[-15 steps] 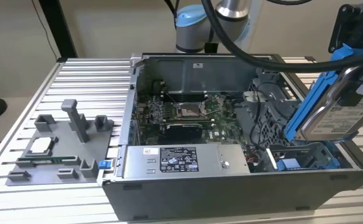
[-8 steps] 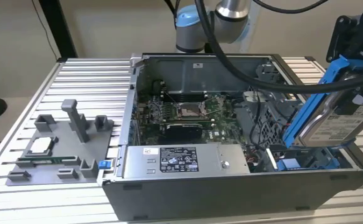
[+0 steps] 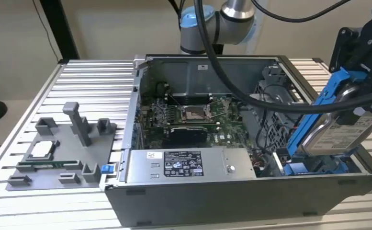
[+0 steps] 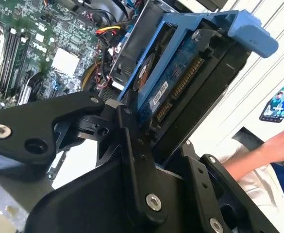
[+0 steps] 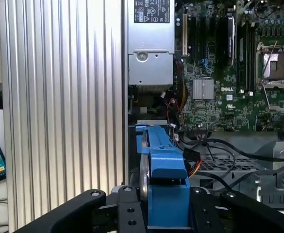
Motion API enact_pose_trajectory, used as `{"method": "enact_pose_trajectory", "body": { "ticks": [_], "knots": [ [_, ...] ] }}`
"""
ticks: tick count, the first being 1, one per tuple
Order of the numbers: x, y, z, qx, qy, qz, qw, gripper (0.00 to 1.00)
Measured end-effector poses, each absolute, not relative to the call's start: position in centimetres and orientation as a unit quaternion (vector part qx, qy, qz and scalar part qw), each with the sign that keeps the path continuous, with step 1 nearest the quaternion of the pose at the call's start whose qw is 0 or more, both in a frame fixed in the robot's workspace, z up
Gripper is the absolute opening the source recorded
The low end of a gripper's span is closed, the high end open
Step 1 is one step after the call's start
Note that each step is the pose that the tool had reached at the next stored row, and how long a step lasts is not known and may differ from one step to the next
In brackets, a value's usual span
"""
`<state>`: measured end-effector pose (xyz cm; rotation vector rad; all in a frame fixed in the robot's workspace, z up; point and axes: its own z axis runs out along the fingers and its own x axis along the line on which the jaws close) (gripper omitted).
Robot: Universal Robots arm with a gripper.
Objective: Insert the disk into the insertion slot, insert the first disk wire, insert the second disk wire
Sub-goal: 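Insert the disk into the insertion slot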
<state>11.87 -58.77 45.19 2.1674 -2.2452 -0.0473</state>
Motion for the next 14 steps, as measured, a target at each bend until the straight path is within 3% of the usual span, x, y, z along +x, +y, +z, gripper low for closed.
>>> {"method": "enact_pose_trajectory", "body": {
  "ticks": [14],
  "knots": [
    [12.2, -58.6, 43.4, 0.693, -0.721, -0.027, -0.001, 0.0]
  ]
}}
